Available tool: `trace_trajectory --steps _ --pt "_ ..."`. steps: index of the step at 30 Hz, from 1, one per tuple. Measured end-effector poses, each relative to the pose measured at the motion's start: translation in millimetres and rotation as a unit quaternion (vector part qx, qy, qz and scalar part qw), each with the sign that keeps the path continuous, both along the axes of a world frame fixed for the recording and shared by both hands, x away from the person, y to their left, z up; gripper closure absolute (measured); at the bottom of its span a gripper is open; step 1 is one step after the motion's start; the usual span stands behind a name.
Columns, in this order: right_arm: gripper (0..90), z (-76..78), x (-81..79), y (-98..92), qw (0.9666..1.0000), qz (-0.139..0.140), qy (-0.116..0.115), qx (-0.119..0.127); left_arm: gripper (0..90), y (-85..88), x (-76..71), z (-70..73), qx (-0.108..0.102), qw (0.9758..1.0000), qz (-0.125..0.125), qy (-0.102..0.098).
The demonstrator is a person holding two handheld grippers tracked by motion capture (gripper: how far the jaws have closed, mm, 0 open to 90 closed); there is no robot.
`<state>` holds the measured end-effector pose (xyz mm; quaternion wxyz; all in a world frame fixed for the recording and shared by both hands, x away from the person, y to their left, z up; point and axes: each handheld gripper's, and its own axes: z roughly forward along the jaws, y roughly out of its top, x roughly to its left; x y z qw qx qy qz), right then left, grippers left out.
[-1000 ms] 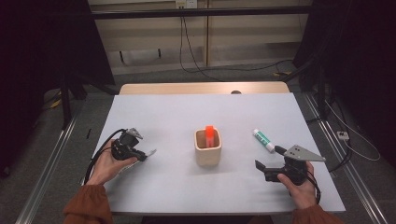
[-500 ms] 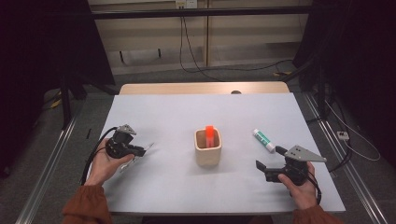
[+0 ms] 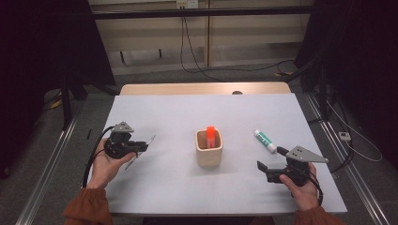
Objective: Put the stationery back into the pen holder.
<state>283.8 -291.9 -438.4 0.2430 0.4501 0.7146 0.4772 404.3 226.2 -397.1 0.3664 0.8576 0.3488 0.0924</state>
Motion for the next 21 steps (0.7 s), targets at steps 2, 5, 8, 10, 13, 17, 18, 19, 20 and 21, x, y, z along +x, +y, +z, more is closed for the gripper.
trace_trajectory --steps 2,5,8,10,13,17,18,19,20,21 --pt "3.8 0.0 0.0 -0.2 1.0 0.0 -0.001 0.001 80.3 -0.7 -1.2 2.1 -0.017 0.9999 -0.003 0.001" --pt "3.8 0.3 -0.2 -0.2 1.0 0.001 -0.002 0.001 80.3 -2.6 -4.5 4.7 -0.023 0.9997 -0.007 -0.005" --pt "3.8 0.5 -0.2 -0.2 1.0 0.0 -0.002 0.001 80.3 -5.6 -9.0 9.0 -0.032 0.9993 -0.007 -0.02" --pt "3.8 0.5 0.2 0.3 1.0 0.001 -0.002 0.002 80.3 -7.5 -11.8 12.5 -0.039 0.9989 -0.01 -0.026" --pt "3.8 0.5 1.0 1.2 1.0 0.003 -0.002 0.001 80.2 -11.6 -16.3 16.5 -0.056 0.9977 -0.013 -0.036" --pt "3.8 0.5 2.0 1.4 1.0 0.004 -0.004 0.001 80.3 -17.2 -21.3 21.0 -0.074 0.9953 -0.018 -0.059" --pt "3.8 0.4 2.2 1.5 1.0 0.005 -0.003 0.002 80.3 -18.4 -22.9 22.3 -0.079 0.9947 -0.019 -0.063" --pt "3.8 0.5 2.3 1.7 1.0 0.004 -0.003 0.001 80.3 -19.4 -23.8 23.2 -0.083 0.9938 -0.021 -0.071" --pt "3.8 0.5 2.3 1.9 1.0 0.004 -0.003 0.002 80.3 -20.6 -24.9 23.9 -0.083 0.9931 -0.02 -0.08" --pt "3.8 0.5 2.3 2.1 1.0 0.005 -0.003 0.001 80.3 -21.4 -25.6 24.3 -0.087 0.9924 -0.02 -0.084"
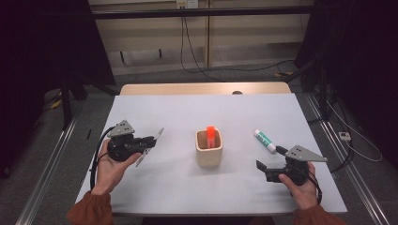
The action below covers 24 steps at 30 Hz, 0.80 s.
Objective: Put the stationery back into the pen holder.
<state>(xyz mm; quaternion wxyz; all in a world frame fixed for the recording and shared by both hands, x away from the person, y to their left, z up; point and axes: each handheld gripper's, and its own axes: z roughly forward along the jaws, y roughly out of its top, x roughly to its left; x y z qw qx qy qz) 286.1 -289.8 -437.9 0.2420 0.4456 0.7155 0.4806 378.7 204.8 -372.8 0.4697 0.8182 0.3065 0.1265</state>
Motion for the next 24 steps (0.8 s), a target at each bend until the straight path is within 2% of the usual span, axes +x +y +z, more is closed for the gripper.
trace_trajectory --steps 4,8,10,15,24 --pt "3.8 0.1 -0.1 -0.1 1.0 0.0 -0.001 0.0 80.3 -4.0 -3.3 2.6 -0.009 0.9998 0.004 -0.017" --pt "3.8 0.0 -0.1 -0.1 1.0 0.0 0.0 0.0 80.2 -9.5 -5.7 4.1 -0.014 0.9996 -0.003 -0.022" --pt "3.8 0.0 0.0 -0.3 1.0 -0.001 -0.001 -0.001 80.3 -13.2 -7.4 5.6 -0.026 0.9993 -0.009 -0.024" --pt "3.8 0.0 0.0 -0.3 1.0 -0.001 -0.001 0.0 80.3 -21.9 -11.3 12.9 -0.033 0.9984 -0.015 -0.043" --pt "3.8 0.1 -0.2 -0.5 1.0 -0.003 -0.001 0.0 80.3 -38.8 -13.7 27.5 -0.055 0.9962 -0.024 -0.064"
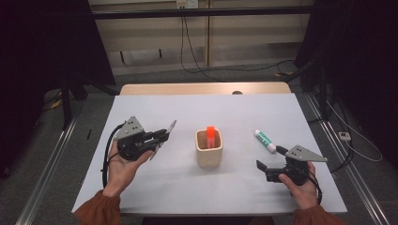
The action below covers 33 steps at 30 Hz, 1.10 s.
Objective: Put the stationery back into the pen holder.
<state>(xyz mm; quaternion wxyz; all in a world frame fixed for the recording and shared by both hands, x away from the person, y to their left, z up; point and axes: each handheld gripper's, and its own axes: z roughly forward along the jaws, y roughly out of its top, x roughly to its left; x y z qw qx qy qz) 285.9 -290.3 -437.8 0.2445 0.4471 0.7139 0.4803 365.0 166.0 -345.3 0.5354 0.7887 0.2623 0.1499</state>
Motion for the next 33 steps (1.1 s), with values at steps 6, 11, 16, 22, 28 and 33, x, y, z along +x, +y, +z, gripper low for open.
trace_trajectory --steps 6,11,16,22,28,33 --pt "3.8 0.3 -0.5 0.1 1.0 0.001 -0.001 0.0 80.3 -11.9 0.1 6.6 -0.008 0.9998 -0.016 0.002" --pt "3.8 0.3 0.0 0.0 1.0 0.0 -0.001 -0.001 80.3 -21.0 0.7 15.1 -0.024 0.9992 -0.03 -0.004" --pt "3.8 0.2 0.3 0.7 1.0 0.001 -0.001 0.0 80.3 -33.3 2.8 21.4 -0.033 0.9985 -0.039 -0.018" --pt "3.8 0.3 -0.2 0.1 1.0 0.001 -0.001 0.001 80.3 -48.5 6.2 24.8 -0.034 0.9983 -0.042 -0.024" --pt "3.8 -0.2 0.6 -0.9 1.0 0.002 -0.001 0.001 80.2 -61.0 11.4 27.2 -0.044 0.9977 -0.044 -0.027" --pt "3.8 -0.2 0.3 0.0 1.0 0.003 0.0 0.001 80.3 -73.4 14.9 29.9 -0.049 0.9972 -0.048 -0.029"
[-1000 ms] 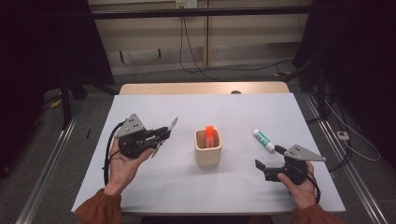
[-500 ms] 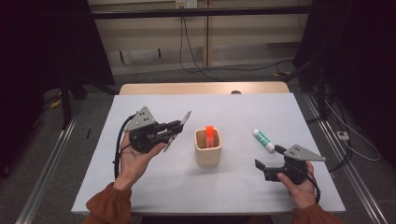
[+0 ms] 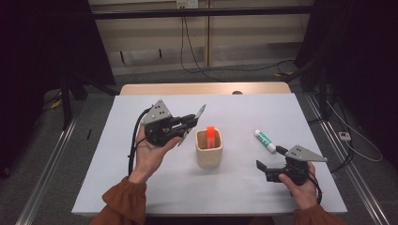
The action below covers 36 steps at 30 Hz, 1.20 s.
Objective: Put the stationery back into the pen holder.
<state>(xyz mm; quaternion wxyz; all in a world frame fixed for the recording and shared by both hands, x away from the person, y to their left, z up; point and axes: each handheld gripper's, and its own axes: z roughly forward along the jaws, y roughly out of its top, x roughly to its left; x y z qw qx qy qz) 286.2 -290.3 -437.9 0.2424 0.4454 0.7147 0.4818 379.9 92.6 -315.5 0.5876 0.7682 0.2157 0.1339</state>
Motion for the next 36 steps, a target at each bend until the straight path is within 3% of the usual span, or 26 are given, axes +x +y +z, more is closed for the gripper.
trace_trajectory --steps 8,13,18,36 --pt "3.8 -0.1 0.1 -0.6 1.0 0.0 0.0 0.001 80.2 -19.4 6.1 5.3 -0.008 0.9999 -0.004 -0.012" --pt "3.8 -0.5 0.1 -1.5 1.0 0.0 0.001 0.003 80.2 -31.8 13.8 4.2 -0.011 0.9999 -0.009 -0.008" --pt "3.8 -1.0 0.6 -1.9 1.0 0.003 0.002 0.004 80.2 -42.6 19.5 -0.8 -0.008 0.9999 -0.008 -0.006" --pt "3.8 -1.3 1.4 -2.2 1.0 0.003 0.003 0.005 80.1 -54.6 30.5 -28.1 0.003 0.9999 -0.012 0.008"
